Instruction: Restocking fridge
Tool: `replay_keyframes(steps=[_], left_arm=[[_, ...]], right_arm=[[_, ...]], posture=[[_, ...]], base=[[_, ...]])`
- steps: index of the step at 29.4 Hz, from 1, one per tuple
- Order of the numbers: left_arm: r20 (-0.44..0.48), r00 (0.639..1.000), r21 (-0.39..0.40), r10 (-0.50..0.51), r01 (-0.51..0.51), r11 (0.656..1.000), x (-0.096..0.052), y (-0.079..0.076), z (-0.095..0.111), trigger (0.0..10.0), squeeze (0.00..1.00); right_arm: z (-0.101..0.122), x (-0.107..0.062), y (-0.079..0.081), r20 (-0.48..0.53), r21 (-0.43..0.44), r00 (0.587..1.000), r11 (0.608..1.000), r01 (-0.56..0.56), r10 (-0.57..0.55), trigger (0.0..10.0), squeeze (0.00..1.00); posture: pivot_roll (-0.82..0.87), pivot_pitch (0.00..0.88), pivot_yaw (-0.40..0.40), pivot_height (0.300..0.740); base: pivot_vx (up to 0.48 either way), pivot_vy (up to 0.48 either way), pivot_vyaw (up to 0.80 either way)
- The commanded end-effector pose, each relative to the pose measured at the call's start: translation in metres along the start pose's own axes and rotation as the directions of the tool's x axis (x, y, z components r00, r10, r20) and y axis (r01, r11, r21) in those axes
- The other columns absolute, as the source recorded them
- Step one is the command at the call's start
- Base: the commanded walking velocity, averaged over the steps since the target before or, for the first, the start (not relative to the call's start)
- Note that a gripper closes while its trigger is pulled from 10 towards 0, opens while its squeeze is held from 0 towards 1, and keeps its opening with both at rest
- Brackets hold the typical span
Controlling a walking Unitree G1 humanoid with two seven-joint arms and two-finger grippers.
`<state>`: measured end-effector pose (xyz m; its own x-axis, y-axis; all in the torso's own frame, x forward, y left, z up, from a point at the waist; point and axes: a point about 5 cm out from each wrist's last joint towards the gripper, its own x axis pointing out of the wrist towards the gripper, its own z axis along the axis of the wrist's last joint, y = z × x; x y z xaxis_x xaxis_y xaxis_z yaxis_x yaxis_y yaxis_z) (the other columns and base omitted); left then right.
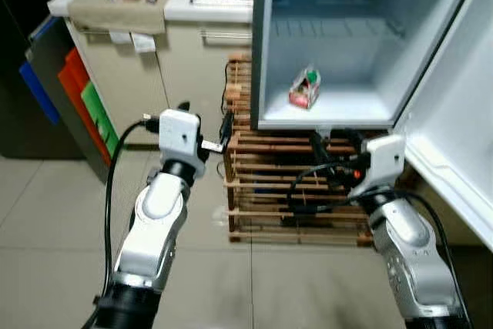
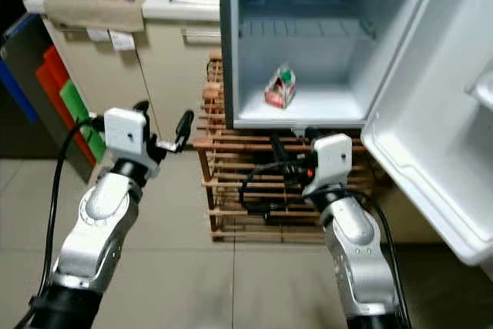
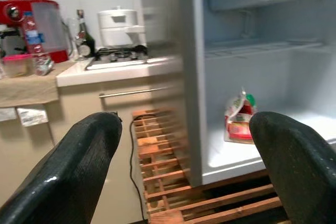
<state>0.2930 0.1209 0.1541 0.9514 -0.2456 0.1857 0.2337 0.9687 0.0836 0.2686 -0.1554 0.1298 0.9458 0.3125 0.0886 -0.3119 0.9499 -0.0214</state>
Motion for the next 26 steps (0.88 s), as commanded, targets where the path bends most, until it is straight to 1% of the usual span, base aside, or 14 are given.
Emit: replay_keyframes(steps=[1,5,18,22,26], left_arm=[[-0.010,1.000,-0.005,-0.021,0.021,1.000,0.0035,-0.0037,-0.0018,10.0,0.00],[0.001,1.000,0.008,-0.021,0.021,1.000,0.0064,-0.0022,-0.0012,10.0,0.00],[0.019,0.999,0.004,-0.036,0.036,0.999,0.0102,-0.0010,0.0017,10.0,0.00],[0.019,0.999,-0.002,-0.037,0.037,0.999,0.0110,-0.0014,0.0010,10.0,0.00],[0.019,0.999,0.000,-0.031,0.031,1.000,0.0123,-0.0018,0.0008,10.0,0.00]], right_arm=[[-0.0026,-0.0028,-0.0041,-0.001,-0.007,1.000,1.000,0.025,-0.025,10.0,0.00],[-0.0047,-0.0031,-0.0039,0.000,-0.007,1.000,1.000,0.028,-0.028,10.0,0.00],[-0.0076,-0.0017,-0.0040,0.002,-0.009,0.999,0.999,0.041,-0.041,10.0,0.00],[-0.0085,-0.0017,-0.0043,0.000,-0.010,0.999,0.999,0.040,-0.040,10.0,0.00],[-0.0078,-0.0017,-0.0058,0.002,-0.013,0.999,0.999,0.042,-0.042,10.0,0.00]], posture=[[-0.14,0.000,0.031,0.740],[-0.14,0.000,0.033,0.740],[-0.14,0.000,0.043,0.740],[-0.14,0.000,0.043,0.740],[-0.14,0.000,0.035,0.740]], base=[[0.000,-0.424,0.00],[0.000,-0.433,0.00],[0.000,0.000,0.00],[-0.298,0.000,0.00],[-0.358,-0.259,0.00]])
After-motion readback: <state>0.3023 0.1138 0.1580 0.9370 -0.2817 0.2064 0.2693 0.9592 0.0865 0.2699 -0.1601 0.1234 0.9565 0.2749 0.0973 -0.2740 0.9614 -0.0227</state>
